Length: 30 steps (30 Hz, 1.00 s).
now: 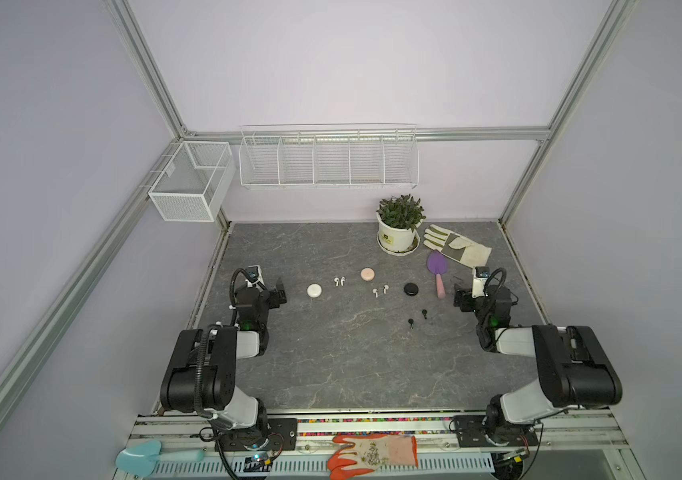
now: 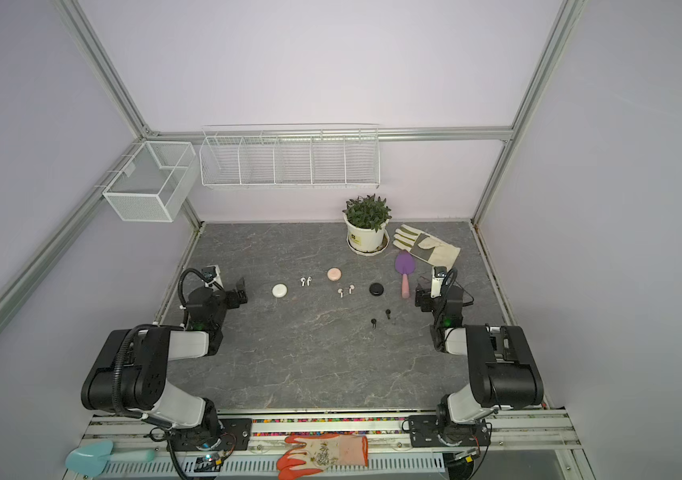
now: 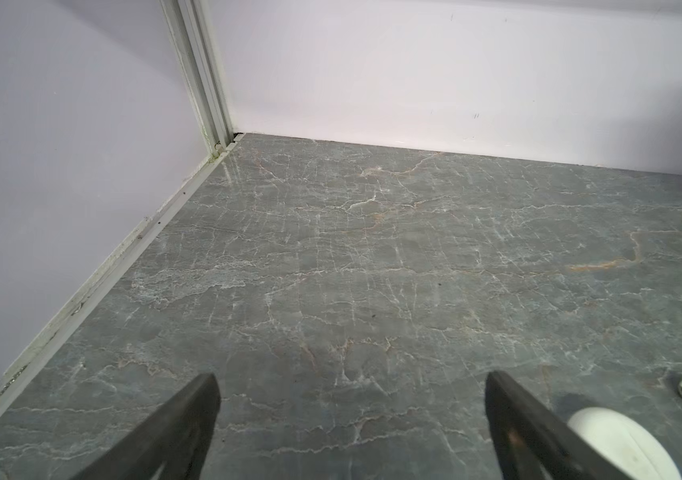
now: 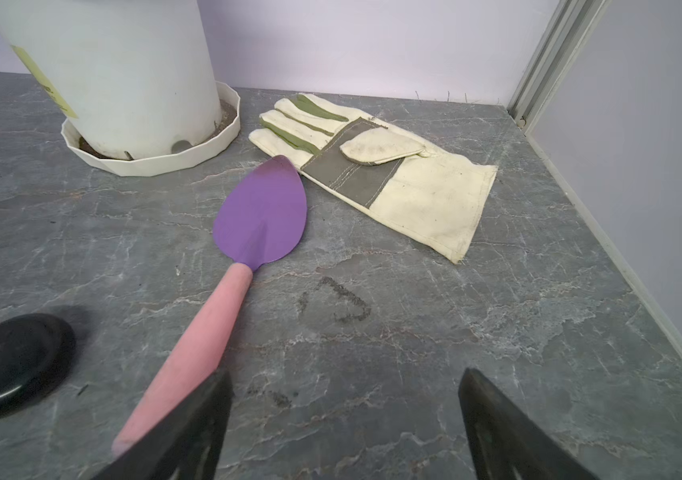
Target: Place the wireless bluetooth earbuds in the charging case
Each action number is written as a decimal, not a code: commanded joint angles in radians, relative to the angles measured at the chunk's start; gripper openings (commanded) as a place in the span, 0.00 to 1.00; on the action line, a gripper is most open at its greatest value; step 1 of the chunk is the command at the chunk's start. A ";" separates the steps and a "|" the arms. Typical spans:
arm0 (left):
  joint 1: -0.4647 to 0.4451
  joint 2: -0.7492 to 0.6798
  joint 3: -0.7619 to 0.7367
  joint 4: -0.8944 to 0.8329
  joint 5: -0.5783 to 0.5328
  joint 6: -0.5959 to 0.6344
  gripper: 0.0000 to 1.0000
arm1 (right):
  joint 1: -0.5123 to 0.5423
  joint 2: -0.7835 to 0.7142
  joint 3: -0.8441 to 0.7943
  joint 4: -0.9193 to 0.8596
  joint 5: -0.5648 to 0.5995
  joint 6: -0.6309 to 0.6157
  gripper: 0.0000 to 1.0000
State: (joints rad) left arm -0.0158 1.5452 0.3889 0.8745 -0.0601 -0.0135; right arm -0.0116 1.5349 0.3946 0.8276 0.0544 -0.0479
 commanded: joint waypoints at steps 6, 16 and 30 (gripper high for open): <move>0.003 0.001 0.007 0.015 -0.012 -0.001 0.99 | -0.004 0.000 0.006 0.015 -0.015 0.013 0.88; 0.004 0.000 0.007 0.012 -0.011 -0.001 0.99 | -0.004 -0.004 0.005 0.015 -0.021 0.013 0.88; 0.002 -0.025 -0.017 0.032 -0.053 -0.016 1.00 | -0.005 -0.006 0.001 0.022 -0.021 0.012 0.88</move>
State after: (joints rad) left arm -0.0158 1.5200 0.3885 0.8745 -0.0929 -0.0200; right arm -0.0116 1.5349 0.3946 0.8284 0.0505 -0.0479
